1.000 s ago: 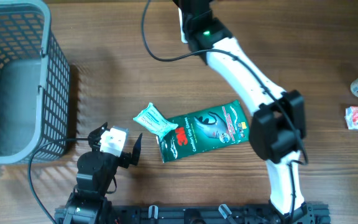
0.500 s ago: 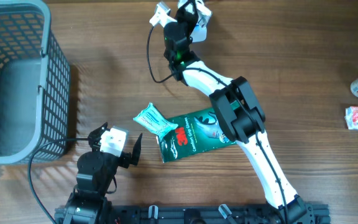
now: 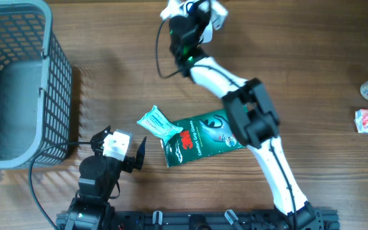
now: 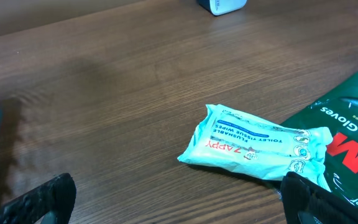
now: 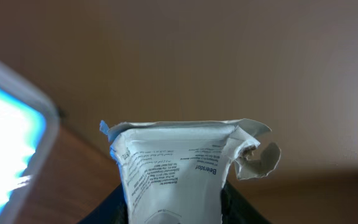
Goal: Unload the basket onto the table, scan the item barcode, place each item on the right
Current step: 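Carry the white packet to the right side near the jar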
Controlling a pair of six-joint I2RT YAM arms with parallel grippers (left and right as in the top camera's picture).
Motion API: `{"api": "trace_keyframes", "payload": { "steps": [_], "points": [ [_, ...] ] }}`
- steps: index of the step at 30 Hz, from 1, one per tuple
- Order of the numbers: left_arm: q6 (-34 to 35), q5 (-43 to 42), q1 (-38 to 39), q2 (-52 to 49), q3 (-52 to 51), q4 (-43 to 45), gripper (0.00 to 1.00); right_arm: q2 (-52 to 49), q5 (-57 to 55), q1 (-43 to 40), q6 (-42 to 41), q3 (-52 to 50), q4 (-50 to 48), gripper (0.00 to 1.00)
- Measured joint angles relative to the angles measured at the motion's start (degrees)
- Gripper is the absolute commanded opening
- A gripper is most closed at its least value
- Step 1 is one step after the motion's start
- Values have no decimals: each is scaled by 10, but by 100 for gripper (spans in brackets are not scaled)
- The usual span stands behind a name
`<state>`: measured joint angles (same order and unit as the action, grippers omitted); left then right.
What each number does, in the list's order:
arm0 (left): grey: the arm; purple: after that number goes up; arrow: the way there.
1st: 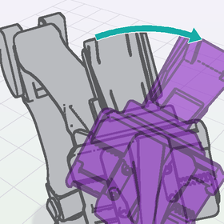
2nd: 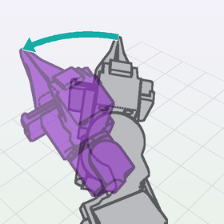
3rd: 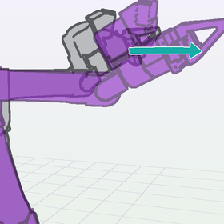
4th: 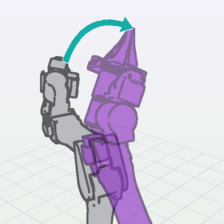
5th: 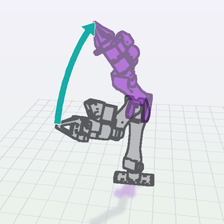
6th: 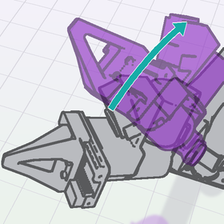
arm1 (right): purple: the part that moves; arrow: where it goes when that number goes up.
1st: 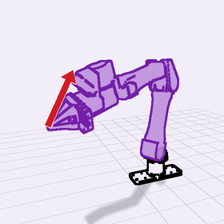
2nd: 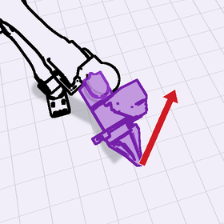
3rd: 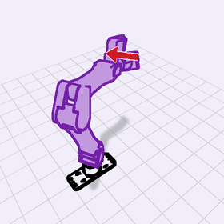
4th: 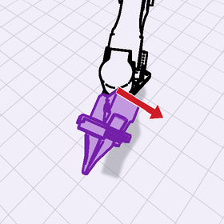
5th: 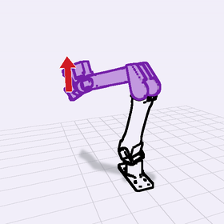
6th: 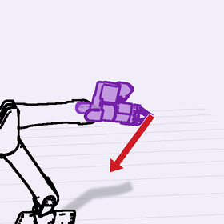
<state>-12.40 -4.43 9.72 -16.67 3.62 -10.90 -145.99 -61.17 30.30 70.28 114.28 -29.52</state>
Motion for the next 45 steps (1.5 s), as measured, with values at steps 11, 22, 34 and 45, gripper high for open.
{"api": "trace_keyframes", "payload": {
  "steps": [11,22,34,45],
  "points": [
    [0,0,0,0,0,0,100,128,-89,-259,-378,6,544,35],
    [0,0,0,0,0,0,100,111,225,-455,-703,-7,775,60],
    [0,0,0,0,0,0,100,140,454,-498,-754,-7,819,100],
    [0,0,0,0,0,0,100,412,739,-359,-813,22,997,100]
  ]
}}
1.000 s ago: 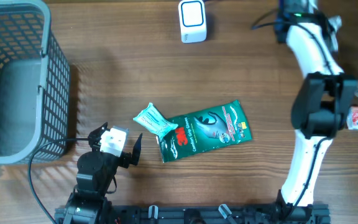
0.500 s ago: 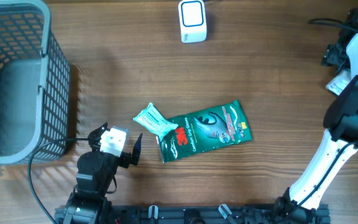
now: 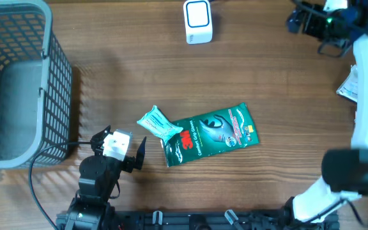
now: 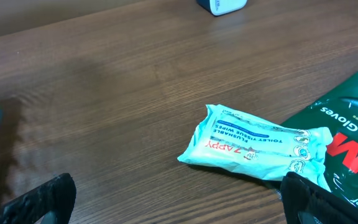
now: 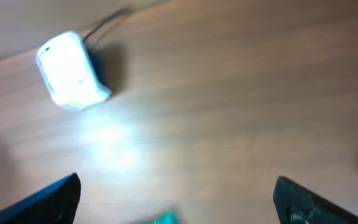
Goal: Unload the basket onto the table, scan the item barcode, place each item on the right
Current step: 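Carry the white packet to the right side near the jar, then reach the right gripper to the green gloves pack and grasp it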
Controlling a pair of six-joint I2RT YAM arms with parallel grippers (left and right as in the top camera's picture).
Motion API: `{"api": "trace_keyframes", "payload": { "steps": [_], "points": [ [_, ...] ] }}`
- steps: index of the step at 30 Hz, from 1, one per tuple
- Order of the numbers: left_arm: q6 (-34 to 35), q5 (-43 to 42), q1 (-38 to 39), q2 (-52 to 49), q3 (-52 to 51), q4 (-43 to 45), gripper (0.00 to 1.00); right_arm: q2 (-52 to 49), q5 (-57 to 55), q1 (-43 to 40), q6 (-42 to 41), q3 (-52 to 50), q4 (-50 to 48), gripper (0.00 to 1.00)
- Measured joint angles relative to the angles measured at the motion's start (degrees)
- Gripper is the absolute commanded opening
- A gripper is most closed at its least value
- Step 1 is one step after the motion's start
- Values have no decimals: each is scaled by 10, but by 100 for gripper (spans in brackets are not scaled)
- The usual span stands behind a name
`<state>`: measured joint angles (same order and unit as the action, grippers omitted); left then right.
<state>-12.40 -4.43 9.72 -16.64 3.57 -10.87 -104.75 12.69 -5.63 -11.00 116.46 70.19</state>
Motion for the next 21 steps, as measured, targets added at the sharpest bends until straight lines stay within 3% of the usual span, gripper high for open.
{"api": "trace_keyframes", "payload": {
  "steps": [6,9,17,21],
  "points": [
    [0,0,0,0,0,0,100,88,-45,57,-103,-1,183,100],
    [0,0,0,0,0,0,100,130,-70,106,-141,-20,215,100],
    [0,0,0,0,0,0,100,299,-182,276,-272,-168,192,100],
    [0,0,0,0,0,0,100,415,-233,337,-354,-318,105,100]
  ]
}}
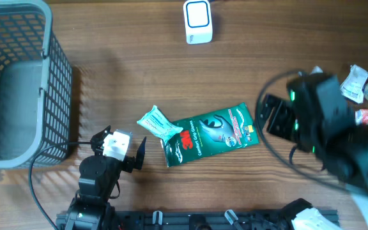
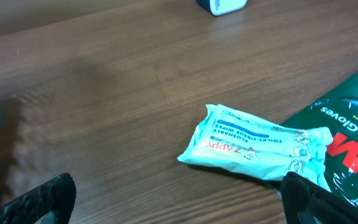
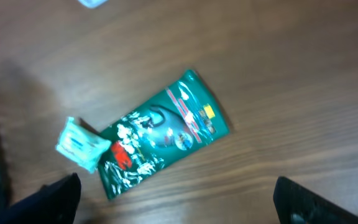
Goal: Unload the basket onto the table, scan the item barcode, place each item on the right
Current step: 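Reach the right gripper to the green gloves pack and grasp it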
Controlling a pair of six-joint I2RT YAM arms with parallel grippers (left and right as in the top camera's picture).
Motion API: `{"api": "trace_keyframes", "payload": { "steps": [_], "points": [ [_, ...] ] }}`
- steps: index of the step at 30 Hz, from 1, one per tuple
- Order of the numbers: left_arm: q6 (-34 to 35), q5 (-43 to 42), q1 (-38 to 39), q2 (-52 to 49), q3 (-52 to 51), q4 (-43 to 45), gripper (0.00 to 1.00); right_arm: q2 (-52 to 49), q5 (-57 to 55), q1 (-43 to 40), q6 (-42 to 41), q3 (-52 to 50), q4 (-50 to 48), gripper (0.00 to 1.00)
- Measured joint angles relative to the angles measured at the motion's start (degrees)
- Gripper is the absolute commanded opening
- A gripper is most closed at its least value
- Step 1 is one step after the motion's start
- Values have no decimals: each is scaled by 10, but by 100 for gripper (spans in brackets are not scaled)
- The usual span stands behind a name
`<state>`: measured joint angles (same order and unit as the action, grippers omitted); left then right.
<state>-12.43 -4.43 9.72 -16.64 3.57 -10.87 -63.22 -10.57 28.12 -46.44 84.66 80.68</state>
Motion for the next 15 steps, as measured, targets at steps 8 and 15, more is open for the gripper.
{"api": "trace_keyframes", "payload": {
  "steps": [8,15],
  "points": [
    [0,0,0,0,0,0,100,-31,146,11,-55,-366,-488,100],
    [0,0,0,0,0,0,100,-239,228,11,-103,-313,-474,100]
  ]
}}
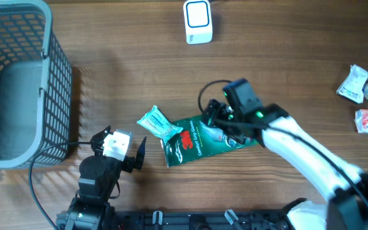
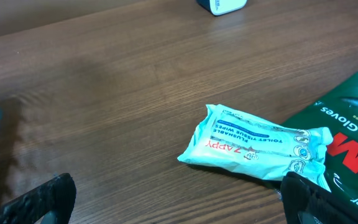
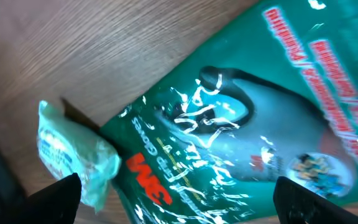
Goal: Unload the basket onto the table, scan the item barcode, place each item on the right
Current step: 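Reach the right gripper to the green gloves pack and grasp it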
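Observation:
The green 3M glove pack (image 1: 200, 144) lies flat mid-table and fills the right wrist view (image 3: 241, 124). My right gripper (image 1: 218, 121) hovers just over it, open, its fingers (image 3: 58, 198) spread with nothing between them. A teal wipes pack (image 1: 158, 124) lies against the green pack's left end, also seen in the left wrist view (image 2: 257, 146). The white scanner (image 1: 198, 21) stands at the far edge. My left gripper (image 1: 130, 155) rests open near the front, just left of the wipes.
A grey wire basket (image 1: 18, 83) fills the far left. At the right edge lie a crumpled white packet (image 1: 352, 82), a green bottle and a small pink packet (image 1: 366, 120).
My right gripper has moved left and down from high over the table's right side to just above the green glove pack. It remains open. The left arm has not moved.
My right gripper first held a white packet up near the scanner. Then it was open at the far right, with the packet lying there. Then it was high over the right side, and now it is low over the green pack.

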Controlling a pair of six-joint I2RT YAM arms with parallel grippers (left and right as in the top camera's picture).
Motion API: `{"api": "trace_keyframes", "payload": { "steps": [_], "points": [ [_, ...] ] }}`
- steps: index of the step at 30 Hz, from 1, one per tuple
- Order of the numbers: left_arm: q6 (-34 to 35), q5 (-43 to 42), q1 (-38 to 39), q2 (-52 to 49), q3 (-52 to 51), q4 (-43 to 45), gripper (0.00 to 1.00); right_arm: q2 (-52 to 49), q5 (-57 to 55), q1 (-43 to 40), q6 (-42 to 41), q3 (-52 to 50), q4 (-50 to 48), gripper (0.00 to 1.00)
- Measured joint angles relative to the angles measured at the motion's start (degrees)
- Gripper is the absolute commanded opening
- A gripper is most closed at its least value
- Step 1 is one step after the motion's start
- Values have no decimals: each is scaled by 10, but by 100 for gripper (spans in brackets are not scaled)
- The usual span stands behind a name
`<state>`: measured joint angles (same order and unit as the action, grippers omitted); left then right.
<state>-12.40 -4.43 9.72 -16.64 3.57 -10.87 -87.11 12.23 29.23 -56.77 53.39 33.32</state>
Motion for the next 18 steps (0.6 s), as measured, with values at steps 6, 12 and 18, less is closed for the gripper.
{"api": "trace_keyframes", "payload": {
  "steps": [6,12,18],
  "points": [
    [0,0,0,0,0,0,100,-66,-4,0,-116,57,58,99],
    [0,0,0,0,0,0,100,-128,-52,0,-227,59,88,100],
    [0,0,0,0,0,0,100,-181,-60,0,-257,78,88,97]
  ]
}}
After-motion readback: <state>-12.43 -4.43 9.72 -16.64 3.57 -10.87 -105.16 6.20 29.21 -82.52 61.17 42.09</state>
